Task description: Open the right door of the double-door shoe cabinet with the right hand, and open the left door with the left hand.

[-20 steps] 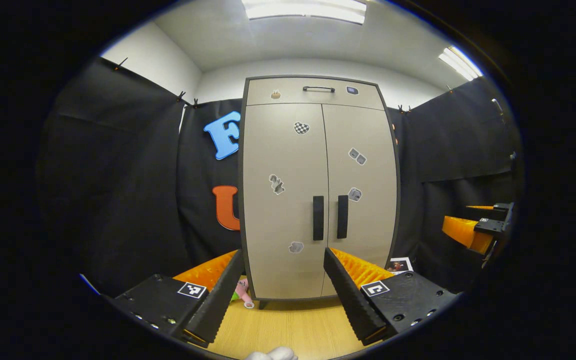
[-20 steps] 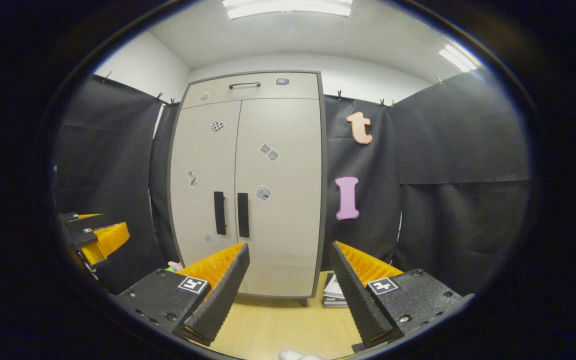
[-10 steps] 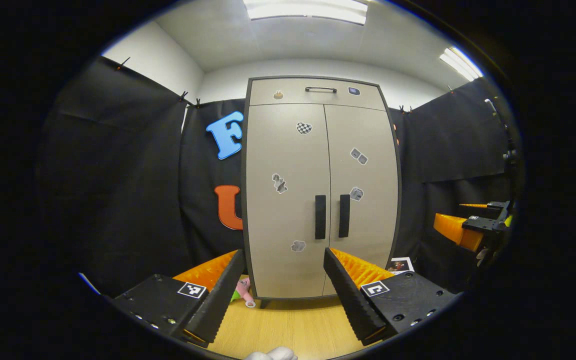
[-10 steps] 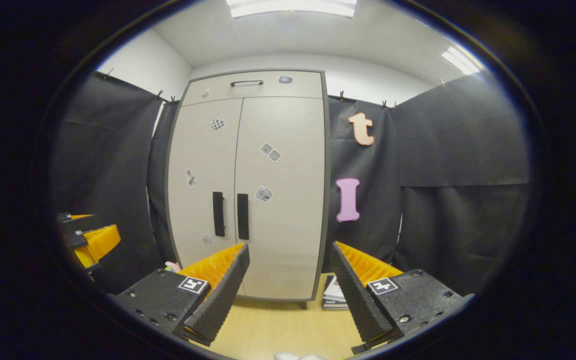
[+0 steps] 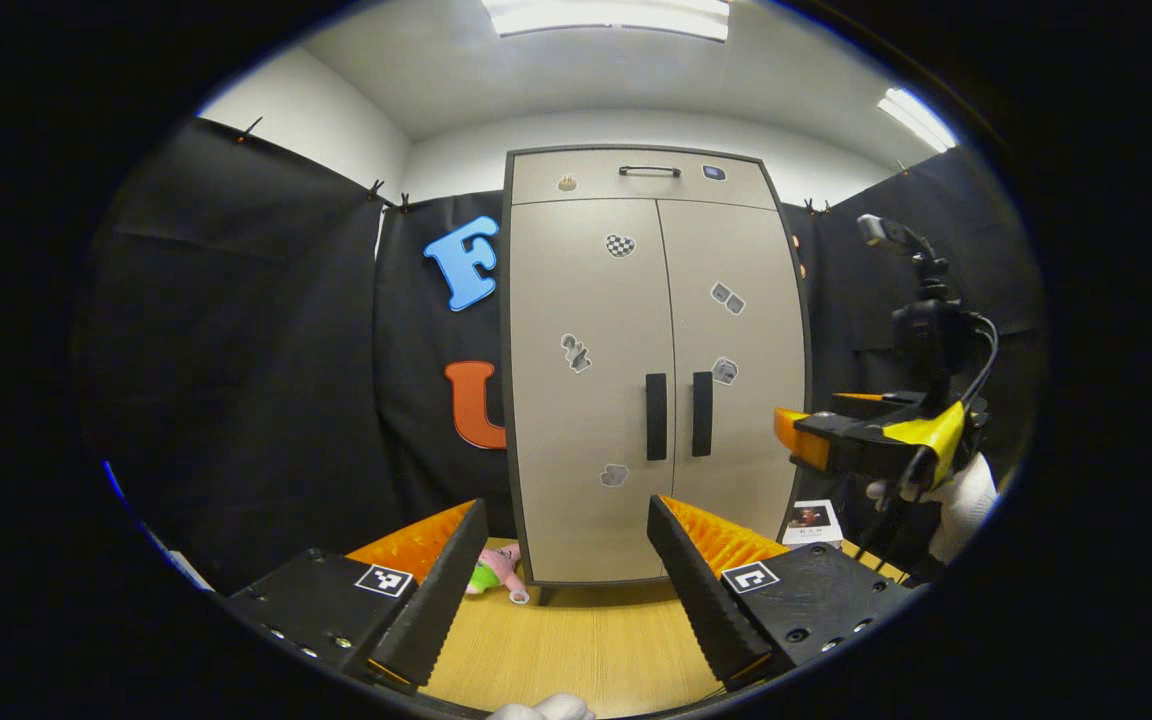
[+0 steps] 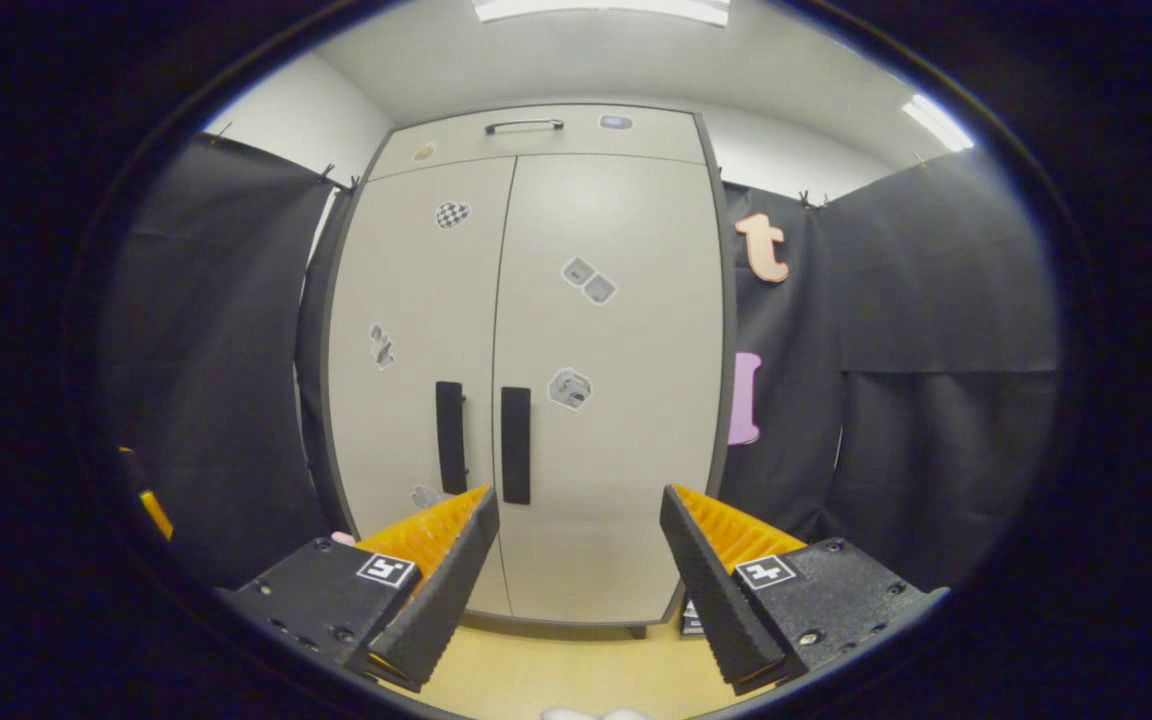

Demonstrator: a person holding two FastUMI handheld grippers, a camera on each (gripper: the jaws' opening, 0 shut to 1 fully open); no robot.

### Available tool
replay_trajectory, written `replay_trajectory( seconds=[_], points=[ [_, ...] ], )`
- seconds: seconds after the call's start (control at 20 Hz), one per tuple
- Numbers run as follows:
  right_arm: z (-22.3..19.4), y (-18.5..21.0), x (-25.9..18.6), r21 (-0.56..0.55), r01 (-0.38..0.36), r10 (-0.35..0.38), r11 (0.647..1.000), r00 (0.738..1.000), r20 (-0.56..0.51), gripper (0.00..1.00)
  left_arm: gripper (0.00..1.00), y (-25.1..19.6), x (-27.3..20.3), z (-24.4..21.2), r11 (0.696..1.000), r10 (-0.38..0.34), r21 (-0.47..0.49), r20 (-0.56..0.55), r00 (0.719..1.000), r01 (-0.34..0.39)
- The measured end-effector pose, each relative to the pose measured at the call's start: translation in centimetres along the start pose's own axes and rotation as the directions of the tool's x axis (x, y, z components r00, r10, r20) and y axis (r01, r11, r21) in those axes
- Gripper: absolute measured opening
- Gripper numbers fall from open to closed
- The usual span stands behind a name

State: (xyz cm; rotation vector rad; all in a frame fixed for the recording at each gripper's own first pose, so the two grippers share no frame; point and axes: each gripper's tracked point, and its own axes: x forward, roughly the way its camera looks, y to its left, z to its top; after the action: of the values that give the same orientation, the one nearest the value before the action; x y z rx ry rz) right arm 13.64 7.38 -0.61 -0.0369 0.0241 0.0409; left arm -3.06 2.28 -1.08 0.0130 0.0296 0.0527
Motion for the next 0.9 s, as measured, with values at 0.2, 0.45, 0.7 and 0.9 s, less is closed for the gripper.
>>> replay_trajectory(
  seconds=[0.2, 0.45, 0.7, 0.9],
  points=[
    [-0.5, 2.6, 6.0, -0.019, 0.004, -0.004, 1.0, 1.0, -0.014, 1.0, 0.96, 0.6, -0.2, 0.0, 0.999, 0.041, -0.003, -0.012, 0.999, -0.041],
    [-0.3, 4.4, 11.6, -0.019, 0.012, -0.012, 1.0, 0.999, -0.03, 1.0, 0.96, 2.9, -0.1, 0.3, 0.997, 0.081, -0.014, -0.011, 0.997, -0.081],
    [-0.6, 4.9, 15.5, 0.008, 0.02, -0.019, 1.0, 0.998, -0.067, 0.9, 0.96, 4.1, 0.0, 0.7, 0.993, 0.113, -0.018, -0.005, 0.994, -0.113],
    [-0.5, 4.8, 16.9, 0.031, 0.046, -0.044, 0.998, 0.996, -0.075, 0.67, 0.96, 5.0, 0.5, 0.9, 0.993, 0.121, -0.011, -0.002, 0.993, -0.121]
  ],
)
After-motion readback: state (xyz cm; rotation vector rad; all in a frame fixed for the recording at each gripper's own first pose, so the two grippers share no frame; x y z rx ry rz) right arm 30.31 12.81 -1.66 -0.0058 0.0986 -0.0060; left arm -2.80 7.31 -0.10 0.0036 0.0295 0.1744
